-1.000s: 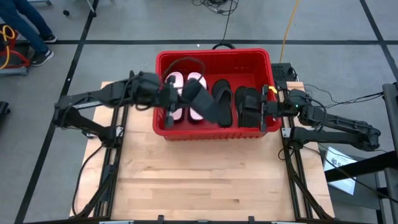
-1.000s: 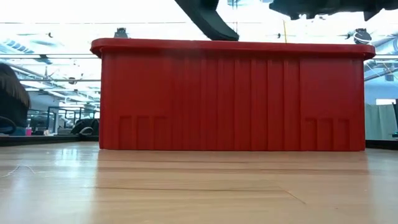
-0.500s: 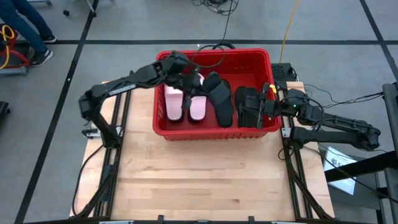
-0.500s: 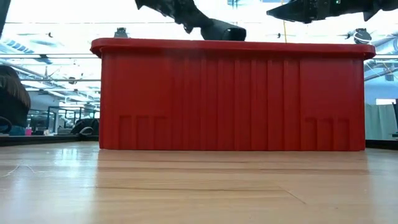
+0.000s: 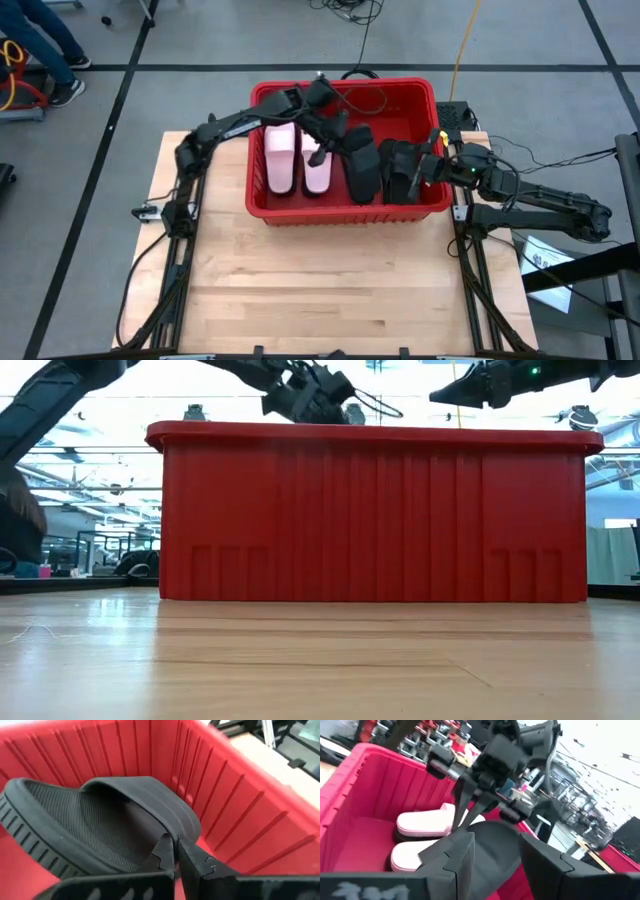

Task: Pick and place slides into bin
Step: Put the black slide into the red container

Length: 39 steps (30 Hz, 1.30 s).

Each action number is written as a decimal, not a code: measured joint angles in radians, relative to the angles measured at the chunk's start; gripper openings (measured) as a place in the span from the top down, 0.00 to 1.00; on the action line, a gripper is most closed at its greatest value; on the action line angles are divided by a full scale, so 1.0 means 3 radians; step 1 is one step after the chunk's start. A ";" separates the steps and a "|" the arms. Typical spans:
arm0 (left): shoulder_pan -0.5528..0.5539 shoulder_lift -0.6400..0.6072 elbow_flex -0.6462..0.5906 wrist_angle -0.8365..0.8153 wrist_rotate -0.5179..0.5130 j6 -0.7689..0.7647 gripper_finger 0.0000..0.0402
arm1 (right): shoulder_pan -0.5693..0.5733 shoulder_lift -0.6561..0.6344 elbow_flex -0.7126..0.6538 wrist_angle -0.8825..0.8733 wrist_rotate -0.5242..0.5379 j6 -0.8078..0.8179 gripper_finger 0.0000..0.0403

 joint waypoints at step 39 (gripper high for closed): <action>-0.0089 0.0450 -0.0011 0.0181 -0.1368 0.0706 0.97 | 0.0000 0.0000 0.0000 -0.0166 0.0025 0.0013 0.64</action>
